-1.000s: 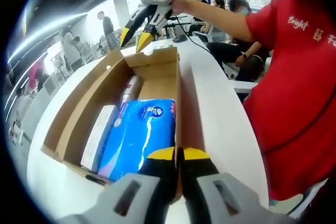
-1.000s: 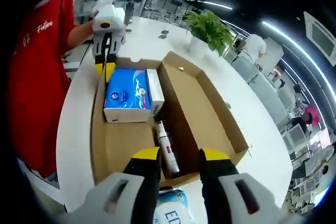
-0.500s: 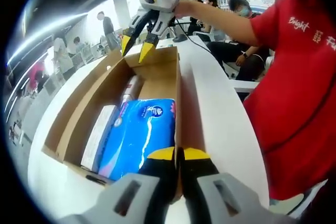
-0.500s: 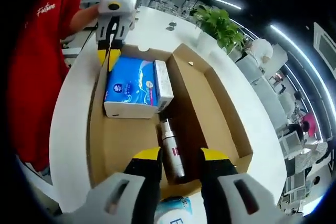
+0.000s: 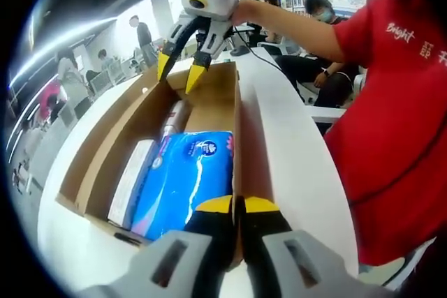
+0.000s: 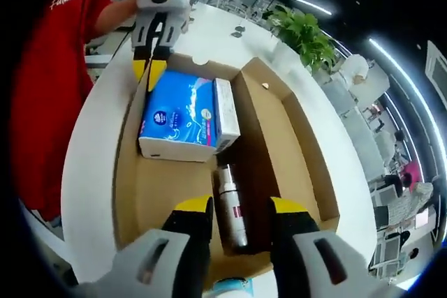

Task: Operate the shoe box by opening the lid, removing the specified soft item, and placing it in the target area until the item is outside and the box remains undamaged.

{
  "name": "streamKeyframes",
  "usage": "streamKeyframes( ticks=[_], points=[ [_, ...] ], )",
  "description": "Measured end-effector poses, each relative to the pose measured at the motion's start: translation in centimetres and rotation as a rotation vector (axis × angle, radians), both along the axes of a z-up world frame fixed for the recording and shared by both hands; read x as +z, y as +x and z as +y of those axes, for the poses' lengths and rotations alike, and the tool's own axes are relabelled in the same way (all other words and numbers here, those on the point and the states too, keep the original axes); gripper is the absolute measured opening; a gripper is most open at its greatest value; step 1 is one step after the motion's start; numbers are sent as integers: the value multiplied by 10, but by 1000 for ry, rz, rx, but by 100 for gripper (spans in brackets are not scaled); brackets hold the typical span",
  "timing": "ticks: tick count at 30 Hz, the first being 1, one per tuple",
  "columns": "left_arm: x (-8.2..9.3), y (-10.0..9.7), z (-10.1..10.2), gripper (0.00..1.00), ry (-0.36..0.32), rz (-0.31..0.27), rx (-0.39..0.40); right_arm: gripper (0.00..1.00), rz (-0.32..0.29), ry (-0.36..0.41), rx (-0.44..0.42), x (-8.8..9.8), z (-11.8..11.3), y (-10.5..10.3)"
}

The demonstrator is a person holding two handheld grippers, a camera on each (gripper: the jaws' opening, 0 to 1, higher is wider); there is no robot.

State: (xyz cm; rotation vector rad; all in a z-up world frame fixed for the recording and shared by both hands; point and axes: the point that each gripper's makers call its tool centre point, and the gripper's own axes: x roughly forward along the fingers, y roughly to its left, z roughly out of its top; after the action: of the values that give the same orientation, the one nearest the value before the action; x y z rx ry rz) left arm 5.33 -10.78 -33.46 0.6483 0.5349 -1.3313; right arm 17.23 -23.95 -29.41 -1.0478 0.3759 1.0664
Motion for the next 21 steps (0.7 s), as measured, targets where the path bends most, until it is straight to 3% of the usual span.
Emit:
streamKeyframes(
  ticks=[4, 10, 12, 14, 17, 18, 21],
  points=[
    [0, 0, 0, 3, 3, 11, -2, 31, 25, -48, 5, -8, -1, -7],
    [0, 0, 0, 3, 2, -1, 1, 31, 30, -97, -12, -20, -1, 0],
    [0, 0, 0, 3, 1, -6, -2, 27, 30, -111, -1, -21, 0, 1],
    [0, 0, 0, 3, 0, -6, -3, 17, 17, -128, 13, -20, -2, 3],
    [-1, 0, 0, 3, 3, 0, -2, 30, 13, -97, -2, -18, 0, 6],
    [0, 0, 0, 3, 2, 1, -1, 29, 31, -86, -16, -18, 2, 5],
    [0, 0, 0, 3, 0, 1, 0, 25, 6, -123, 7, -21, 4, 2]
  ],
)
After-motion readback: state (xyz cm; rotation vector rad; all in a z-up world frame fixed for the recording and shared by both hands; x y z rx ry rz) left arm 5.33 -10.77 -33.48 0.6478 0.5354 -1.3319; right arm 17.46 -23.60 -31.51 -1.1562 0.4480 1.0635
